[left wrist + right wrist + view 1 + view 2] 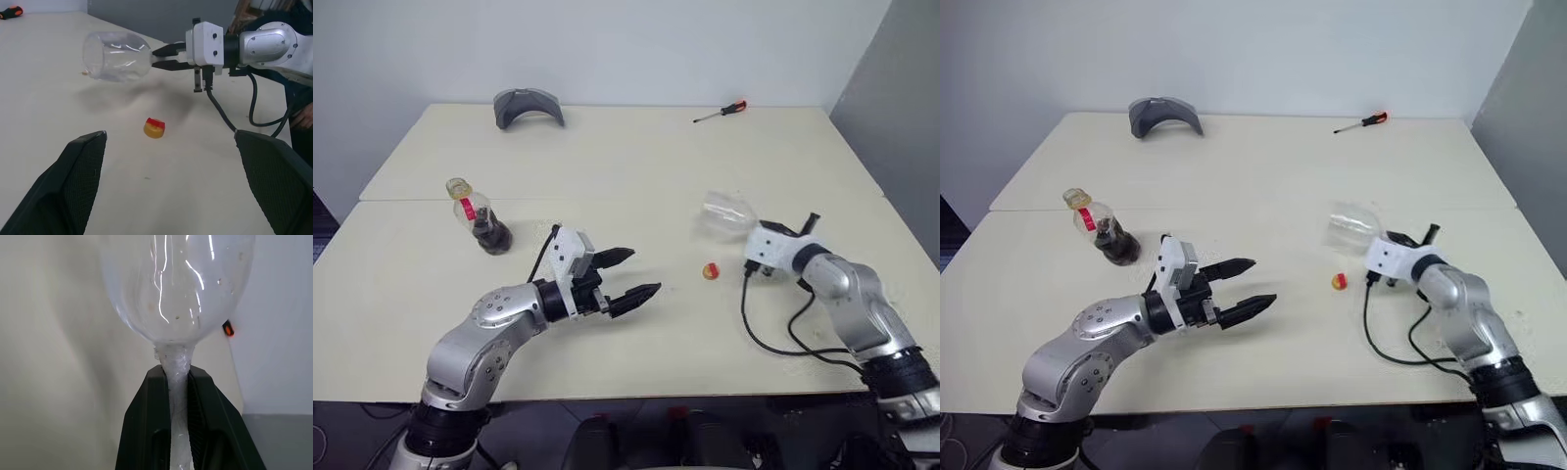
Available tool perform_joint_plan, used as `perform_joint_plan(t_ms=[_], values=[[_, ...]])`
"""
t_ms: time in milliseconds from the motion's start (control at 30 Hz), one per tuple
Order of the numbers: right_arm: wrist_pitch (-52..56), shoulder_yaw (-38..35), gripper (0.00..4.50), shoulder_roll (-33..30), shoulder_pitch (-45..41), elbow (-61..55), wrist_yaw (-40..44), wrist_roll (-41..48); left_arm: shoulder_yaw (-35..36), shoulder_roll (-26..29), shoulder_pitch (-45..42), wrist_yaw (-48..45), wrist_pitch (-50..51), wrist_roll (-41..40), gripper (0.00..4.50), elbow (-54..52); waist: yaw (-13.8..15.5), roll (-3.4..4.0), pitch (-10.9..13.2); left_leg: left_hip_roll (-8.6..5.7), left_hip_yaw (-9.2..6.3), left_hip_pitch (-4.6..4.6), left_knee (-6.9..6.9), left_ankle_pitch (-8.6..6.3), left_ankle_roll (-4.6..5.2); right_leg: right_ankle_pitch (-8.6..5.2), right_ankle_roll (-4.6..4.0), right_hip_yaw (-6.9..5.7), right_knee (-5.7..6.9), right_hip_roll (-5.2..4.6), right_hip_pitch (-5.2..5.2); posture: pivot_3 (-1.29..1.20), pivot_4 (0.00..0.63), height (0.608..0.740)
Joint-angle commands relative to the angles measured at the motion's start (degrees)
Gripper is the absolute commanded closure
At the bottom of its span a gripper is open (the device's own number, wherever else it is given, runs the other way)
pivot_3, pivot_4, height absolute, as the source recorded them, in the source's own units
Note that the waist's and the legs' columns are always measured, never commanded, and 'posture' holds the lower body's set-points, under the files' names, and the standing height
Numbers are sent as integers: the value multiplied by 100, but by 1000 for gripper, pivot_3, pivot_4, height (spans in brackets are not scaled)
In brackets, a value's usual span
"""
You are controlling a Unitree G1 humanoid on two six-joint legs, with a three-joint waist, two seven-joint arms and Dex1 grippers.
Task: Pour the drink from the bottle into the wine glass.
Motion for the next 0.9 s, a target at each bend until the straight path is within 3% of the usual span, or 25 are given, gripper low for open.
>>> perform_joint_plan(t_ms=[33,167,400,633,900], values=[[80,-267,4336,949,-593,247,-100,924,248,-44,410,310,145,-244,0,-566,-65,0,0,3,-1,2,1,1,-1,0,-1,7,0,3,0,0,150,740],[691,-817,4336,2270,-1149,873,-138,2192,583,-151,1005,877,449,-563,0,-1065,-76,1,1,2,1,0,0,1,-2,0,-1,15,0,0,0,0,150,740],[660,-1076,4336,3432,-1806,1953,-223,3092,951,-362,1634,1716,685,-910,0,-1678,-16,2,1,-11,1,-7,-1,0,0,2,0,6,2,-20,0,0,150,740],[-288,-1254,4336,4167,-2395,3269,-387,3480,1277,-425,2260,2203,551,-998,0,-2096,-64,3,2,-9,0,-6,-5,-1,0,2,0,5,1,-19,-1,0,150,740],[-1567,-1106,4336,4512,-2556,4765,-505,3418,1281,-545,2716,2338,232,-828,0,-2251,-87,3,2,-8,0,-7,-7,-1,0,2,-1,2,1,-18,-1,0,150,740]])
